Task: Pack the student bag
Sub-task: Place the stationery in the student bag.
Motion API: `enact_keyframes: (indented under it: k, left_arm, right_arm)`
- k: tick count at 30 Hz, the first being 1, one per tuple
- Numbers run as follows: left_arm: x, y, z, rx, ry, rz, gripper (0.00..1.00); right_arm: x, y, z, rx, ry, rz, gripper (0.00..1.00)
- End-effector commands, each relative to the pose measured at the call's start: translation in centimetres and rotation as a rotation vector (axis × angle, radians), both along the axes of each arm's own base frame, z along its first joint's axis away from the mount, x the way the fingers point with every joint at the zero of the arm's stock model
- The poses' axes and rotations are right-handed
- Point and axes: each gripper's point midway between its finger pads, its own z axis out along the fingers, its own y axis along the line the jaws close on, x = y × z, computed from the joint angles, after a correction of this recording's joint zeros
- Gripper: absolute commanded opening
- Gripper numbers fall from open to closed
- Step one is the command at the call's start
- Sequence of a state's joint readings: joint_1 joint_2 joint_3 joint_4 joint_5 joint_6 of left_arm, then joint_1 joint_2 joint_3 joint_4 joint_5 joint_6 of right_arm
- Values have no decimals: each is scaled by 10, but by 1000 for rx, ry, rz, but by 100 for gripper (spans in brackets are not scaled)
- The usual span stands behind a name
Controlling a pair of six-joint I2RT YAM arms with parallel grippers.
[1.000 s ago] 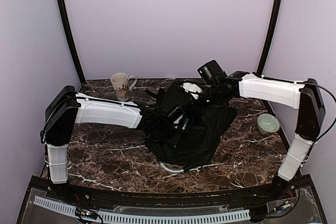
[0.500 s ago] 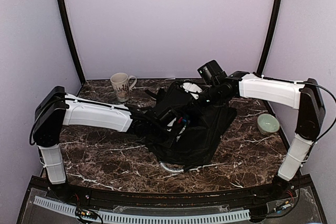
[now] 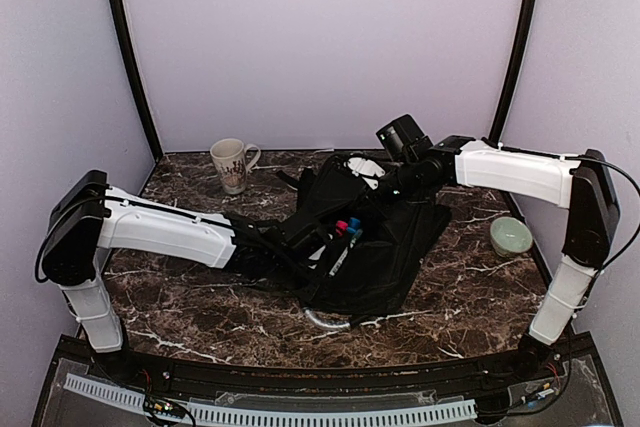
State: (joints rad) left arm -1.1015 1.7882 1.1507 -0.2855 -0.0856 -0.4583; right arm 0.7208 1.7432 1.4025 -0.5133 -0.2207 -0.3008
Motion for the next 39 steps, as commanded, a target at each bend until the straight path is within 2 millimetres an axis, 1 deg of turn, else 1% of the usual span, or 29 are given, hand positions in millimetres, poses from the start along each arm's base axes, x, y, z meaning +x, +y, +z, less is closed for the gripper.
enact_keyframes:
  k: [1,7,10,13,18,21,25,29,33,35,37,39]
  left_arm:
    - [15,-2,-3,48,-45,34,10]
    - [23,-18,-7,22,-60,26,9]
    - [31,-24,-7,17,-86,39,9]
    - [42,-31,-4,-1,-133,58,9]
    - [70,-43,-1,-28,-214,105,7]
    - [84,-53,8,-81,-265,105,7]
    - [105,-61,26,-136,-348,132,6]
    - [117,-73,41,-208,-399,131,6]
    - [118,-81,46,-242,-411,102,6]
    - [112,-81,46,-242,-393,73,6]
    - [97,-81,48,-258,-360,13,6]
    - [80,-75,53,-255,-345,-32,7]
  right_arm:
    - [-1,14,23,75,-24,30,0]
    - [-1,13,22,71,-22,30,0]
    - [-1,13,21,71,-24,29,0]
    - [-1,13,22,70,-25,28,0]
    - [-1,12,23,67,-28,23,0]
    - [0,11,22,63,-29,19,0]
    - [1,12,18,59,-23,18,0]
    - [1,13,15,56,-17,19,0]
    - [2,11,17,51,-28,14,0]
    - [3,10,17,47,-33,11,0]
    - [3,10,17,44,-35,11,0]
    - [3,9,17,45,-37,10,0]
